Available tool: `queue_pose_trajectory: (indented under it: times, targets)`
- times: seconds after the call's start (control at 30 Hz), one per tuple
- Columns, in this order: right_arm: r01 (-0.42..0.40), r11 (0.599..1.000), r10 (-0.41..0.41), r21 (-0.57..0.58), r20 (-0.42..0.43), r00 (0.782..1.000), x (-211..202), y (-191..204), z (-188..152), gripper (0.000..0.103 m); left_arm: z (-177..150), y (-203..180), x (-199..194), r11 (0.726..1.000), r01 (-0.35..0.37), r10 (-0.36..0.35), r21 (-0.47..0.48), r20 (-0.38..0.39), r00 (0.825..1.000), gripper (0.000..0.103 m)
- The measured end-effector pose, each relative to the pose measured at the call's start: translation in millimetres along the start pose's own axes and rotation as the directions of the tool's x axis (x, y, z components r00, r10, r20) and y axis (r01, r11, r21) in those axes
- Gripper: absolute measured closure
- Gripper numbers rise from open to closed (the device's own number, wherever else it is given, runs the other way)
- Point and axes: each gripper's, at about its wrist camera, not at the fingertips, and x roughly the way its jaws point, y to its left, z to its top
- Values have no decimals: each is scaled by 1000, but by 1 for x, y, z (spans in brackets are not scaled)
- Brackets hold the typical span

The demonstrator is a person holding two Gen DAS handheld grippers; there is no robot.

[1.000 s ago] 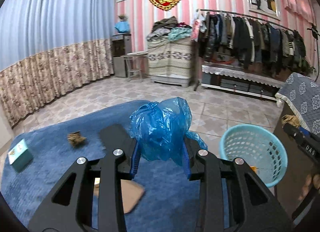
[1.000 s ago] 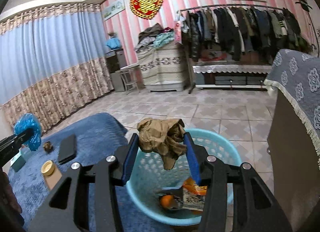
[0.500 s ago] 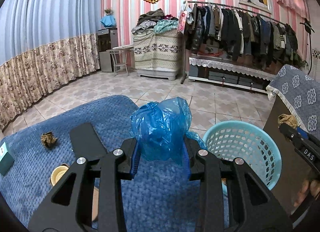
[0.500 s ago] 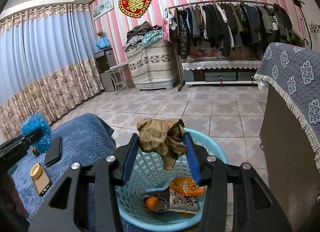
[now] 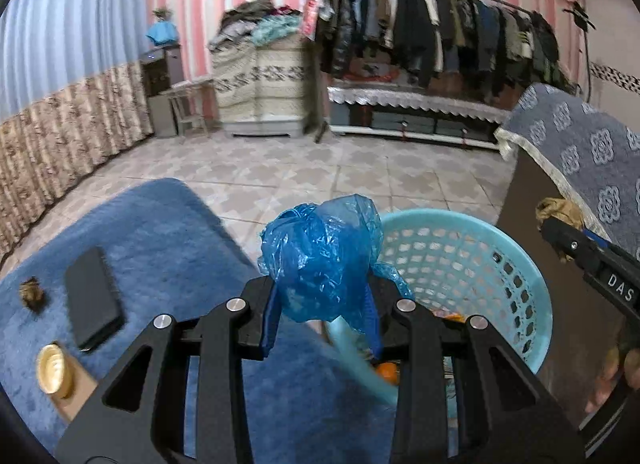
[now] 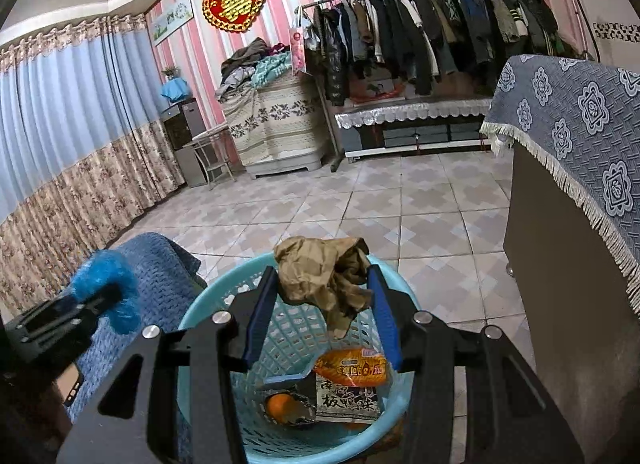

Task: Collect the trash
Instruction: 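Open both tools to drop the blue bag and cloth into the basket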

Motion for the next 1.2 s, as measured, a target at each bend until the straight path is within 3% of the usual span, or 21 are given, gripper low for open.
queue_pose_trajectory:
  times: [0.33, 0.4, 0.47, 0.77, 1.1, 1.13, 1.2]
  targets:
    - [52, 998, -52, 39, -22, 998, 6, -17, -3, 57, 0, -36, 40, 996, 76, -75, 48, -34, 997, 66]
    - [56, 997, -55, 47, -25, 998, 6, -19, -4, 57, 3, -41, 40, 996, 67, -65, 66, -26, 998, 52]
    - [56, 997, -54, 49, -26, 998, 7, -20, -5, 57, 4, -42, 37, 997, 37, -37, 74, -4, 999, 29]
    - [37, 999, -37, 6, -42, 998, 13, -4, -6, 57, 15, -3, 9, 998, -69, 69, -2, 67, 995, 6]
    - [1, 998, -7, -57, -103, 995, 36, 28, -15, 54, 9, 56, -27, 978, -166, 176, -128, 73, 982, 6]
    - [-6, 998, 0, -55, -113, 994, 38, 29, -17, 52, 8, 59, -30, 976, -169, 181, -134, 76, 981, 6]
    - [-9, 998, 0, -68, -127, 992, 41, 32, -18, 36, 6, 66, -37, 971, -186, 199, -147, 82, 976, 6]
